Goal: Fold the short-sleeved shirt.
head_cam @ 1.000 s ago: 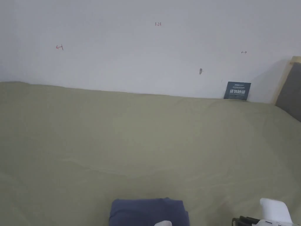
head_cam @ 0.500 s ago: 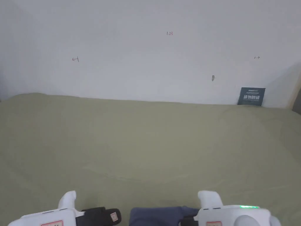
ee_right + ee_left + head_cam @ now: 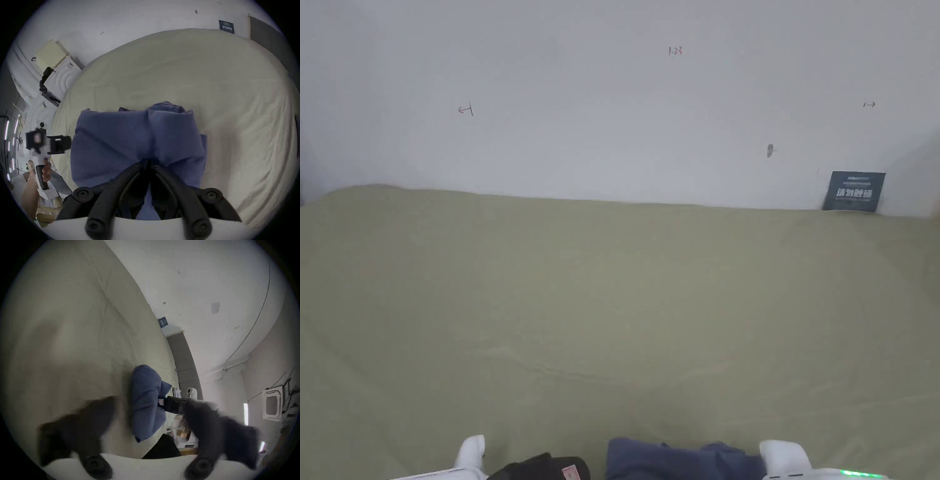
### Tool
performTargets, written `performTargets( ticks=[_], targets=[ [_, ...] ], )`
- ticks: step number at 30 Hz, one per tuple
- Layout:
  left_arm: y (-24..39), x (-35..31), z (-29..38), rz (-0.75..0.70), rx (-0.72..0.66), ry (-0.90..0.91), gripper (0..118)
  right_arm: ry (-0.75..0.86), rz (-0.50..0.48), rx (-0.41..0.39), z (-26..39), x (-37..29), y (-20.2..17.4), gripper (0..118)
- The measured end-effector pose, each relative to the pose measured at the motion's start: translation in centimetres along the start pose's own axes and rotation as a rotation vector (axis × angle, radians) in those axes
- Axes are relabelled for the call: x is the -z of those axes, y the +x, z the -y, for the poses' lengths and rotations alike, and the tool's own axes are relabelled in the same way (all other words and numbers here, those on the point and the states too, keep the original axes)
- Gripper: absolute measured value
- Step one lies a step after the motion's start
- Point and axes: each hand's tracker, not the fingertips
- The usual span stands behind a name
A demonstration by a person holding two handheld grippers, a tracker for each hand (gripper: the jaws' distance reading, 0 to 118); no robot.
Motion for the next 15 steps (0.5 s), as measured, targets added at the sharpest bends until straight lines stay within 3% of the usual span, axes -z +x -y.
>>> performTargets(
  ticks=[1,6,8,10,11,12,13,15],
  targets=[
    [-0.3,1.0,0.1,0.034,-0.029,-0.018,118,0.0,0.0,-0.001,0.0,0.0,0.1,7],
    [-1.1,5.4,0.9,0.027,-0.065,-0.036,118,0.006,-0.027,0.015,0.2,0.0,0.7,7],
    [-0.6,6.4,1.1,0.111,-0.02,-0.037,118,0.007,-0.036,0.021,0.2,0.0,0.9,7],
    [-0.3,8.3,0.9,0.053,-0.037,-0.124,117,0.01,-0.042,0.027,0.3,0.0,0.9,7],
    [0.1,8.4,1.1,0.039,-0.006,-0.134,107,0.012,-0.044,0.026,0.3,0.0,0.9,7],
    [0.3,8.7,1.2,0.035,0.023,-0.131,82,0.015,-0.045,0.027,0.4,0.0,1.0,7],
    [0.3,9.4,1.3,-0.005,0.018,-0.157,23,0.019,-0.045,0.034,0.4,0.0,1.0,7],
    [0.2,9.5,1.7,-0.175,0.041,-0.161,22,0.02,-0.04,0.042,0.4,-0.1,0.9,7]
  ],
)
